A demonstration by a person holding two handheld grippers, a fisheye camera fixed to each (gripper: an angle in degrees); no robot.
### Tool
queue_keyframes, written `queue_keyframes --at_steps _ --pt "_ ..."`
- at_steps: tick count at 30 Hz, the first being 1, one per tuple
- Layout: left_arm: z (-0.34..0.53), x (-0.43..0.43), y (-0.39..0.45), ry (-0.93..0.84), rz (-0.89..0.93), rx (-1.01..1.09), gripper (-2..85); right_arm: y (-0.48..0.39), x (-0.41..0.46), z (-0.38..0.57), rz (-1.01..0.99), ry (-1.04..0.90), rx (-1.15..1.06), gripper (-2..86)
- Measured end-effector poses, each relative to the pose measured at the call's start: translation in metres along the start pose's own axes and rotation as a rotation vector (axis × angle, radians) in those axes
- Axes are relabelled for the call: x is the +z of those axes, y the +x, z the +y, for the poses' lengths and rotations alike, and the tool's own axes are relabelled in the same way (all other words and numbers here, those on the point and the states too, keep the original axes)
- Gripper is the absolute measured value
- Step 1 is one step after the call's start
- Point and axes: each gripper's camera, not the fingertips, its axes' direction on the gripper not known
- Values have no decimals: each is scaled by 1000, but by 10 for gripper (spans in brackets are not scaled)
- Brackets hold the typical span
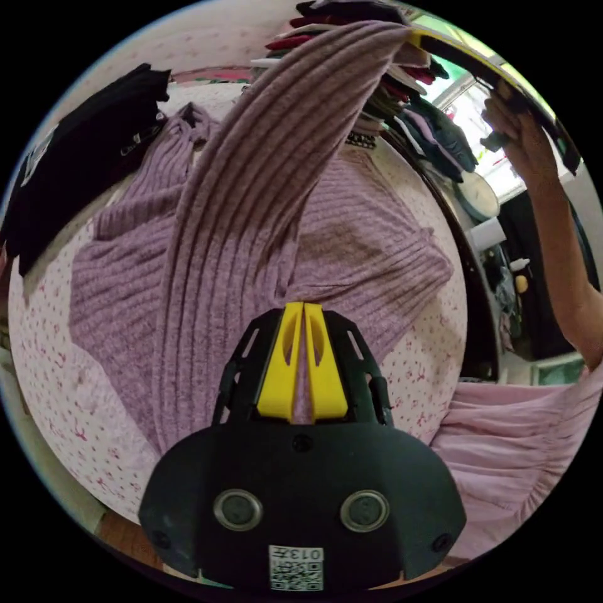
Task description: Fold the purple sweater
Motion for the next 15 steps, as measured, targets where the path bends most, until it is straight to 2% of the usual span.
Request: queue_keyframes --at_steps 4,6,10,12,15 --pt "14 -12 14 28 85 148 -3 2 3 18 -37 -9 -4 29" --pt "24 -11 0 5 -53 55 -3 3 -4 28 -33 13 1 30" --pt "35 -12 -35 4 -125 -134 -3 -8 -37 61 -72 114 -69 31" --pt "42 -17 -39 22 -191 -174 -3 -25 -44 83 -32 80 -160 31" --pt "50 -14 -38 32 -180 -178 -3 -63 -38 135 -9 -46 -316 33"
